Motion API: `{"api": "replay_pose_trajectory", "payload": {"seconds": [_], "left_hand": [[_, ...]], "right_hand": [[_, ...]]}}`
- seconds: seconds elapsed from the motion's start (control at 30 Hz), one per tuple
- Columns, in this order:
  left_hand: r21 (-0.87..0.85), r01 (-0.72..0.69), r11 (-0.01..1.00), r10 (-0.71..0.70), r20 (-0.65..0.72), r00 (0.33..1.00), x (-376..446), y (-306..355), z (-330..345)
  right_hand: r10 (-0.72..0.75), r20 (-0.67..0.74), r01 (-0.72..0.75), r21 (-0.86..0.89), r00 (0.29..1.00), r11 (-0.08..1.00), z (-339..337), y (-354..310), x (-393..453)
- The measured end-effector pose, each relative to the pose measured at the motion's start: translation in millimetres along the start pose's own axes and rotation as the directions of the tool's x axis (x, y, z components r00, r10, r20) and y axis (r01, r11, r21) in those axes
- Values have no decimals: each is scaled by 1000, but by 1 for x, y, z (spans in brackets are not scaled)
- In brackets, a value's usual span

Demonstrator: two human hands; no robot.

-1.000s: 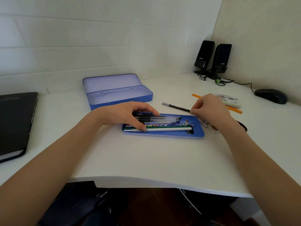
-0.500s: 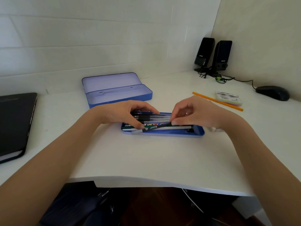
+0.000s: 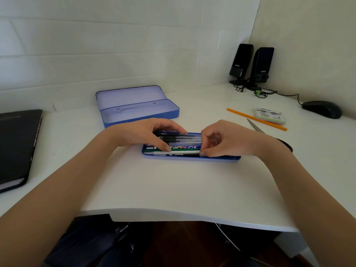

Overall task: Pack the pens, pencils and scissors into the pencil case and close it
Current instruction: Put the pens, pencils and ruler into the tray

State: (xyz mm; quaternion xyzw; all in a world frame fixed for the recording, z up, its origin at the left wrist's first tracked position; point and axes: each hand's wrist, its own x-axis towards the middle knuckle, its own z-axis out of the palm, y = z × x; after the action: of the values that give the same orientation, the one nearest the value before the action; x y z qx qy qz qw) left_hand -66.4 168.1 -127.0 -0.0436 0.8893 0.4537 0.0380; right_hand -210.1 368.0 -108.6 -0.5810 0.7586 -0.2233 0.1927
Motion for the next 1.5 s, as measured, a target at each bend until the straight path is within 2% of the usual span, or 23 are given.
{"api": "replay_pose_trajectory", "payload": {"seconds": [0.17,0.2,0.27,0.33,0.4,0.47,0.5,0.57,0.67,0.83,0.9,0.97,1.07,1.1,1.17,1.23,1.27,1.3,1.37,1.5], "left_hand": [[37,17,999,-18,12,1000,-2,3,2],[45,18,999,-19,20,1000,-2,3,2],[56,16,998,-17,29,999,-2,4,2],[60,15,998,-17,34,999,-2,4,2],[67,15,998,-17,25,1000,-2,4,2],[80,10,997,-11,10,1000,-3,5,3],[86,8,996,-9,5,1000,-3,5,3],[88,5,996,-5,3,1000,-3,6,3],[72,3,997,-3,-2,1000,-3,6,3],[70,-3,998,3,-2,1000,-3,5,4],[64,-5,998,5,-1,1000,-3,5,3],[57,-3,998,3,2,1000,-3,4,3],[54,2,999,-2,8,1000,-3,4,3],[56,3,998,-3,11,1000,-3,4,3],[55,6,998,-7,13,1000,-3,4,3],[54,8,998,-8,9,1000,-3,5,3],[60,7,998,-7,6,1000,-2,5,3],[65,8,998,-8,4,1000,-2,5,3],[64,12,998,-13,13,1000,-2,5,2],[67,12,998,-13,15,1000,-2,4,2]], "right_hand": [[-2,-16,3,66,1000,998,2,-1,1],[1,-73,5,78,997,997,-1,2,2],[29,-287,-9,73,957,997,-10,16,5],[114,-551,-130,9,827,991,-25,39,5],[241,-732,-371,-18,637,928,-38,64,0],[375,-799,-584,37,470,811,-47,88,-9],[440,-796,-653,76,415,754,-49,97,-12],[559,-740,-728,138,374,671,-48,108,-15],[641,-651,-777,122,407,618,-40,115,-11],[623,-674,-763,135,397,632,-43,115,-7],[620,-666,-765,114,415,634,-43,112,-5],[589,-682,-729,118,435,675,-42,110,-2],[530,-708,-562,225,467,796,-43,103,-4],[500,-700,-489,242,510,838,-43,98,-6],[412,-615,-352,224,672,909,-43,81,-12],[311,-414,-256,184,855,949,-40,57,-18],[265,-294,-219,181,918,959,-38,45,-20],[226,-189,-192,185,956,964,-36,37,-21],[175,-55,-164,165,983,972,-33,28,-21],[175,75,-182,106,982,978,-31,24,-21]]}}
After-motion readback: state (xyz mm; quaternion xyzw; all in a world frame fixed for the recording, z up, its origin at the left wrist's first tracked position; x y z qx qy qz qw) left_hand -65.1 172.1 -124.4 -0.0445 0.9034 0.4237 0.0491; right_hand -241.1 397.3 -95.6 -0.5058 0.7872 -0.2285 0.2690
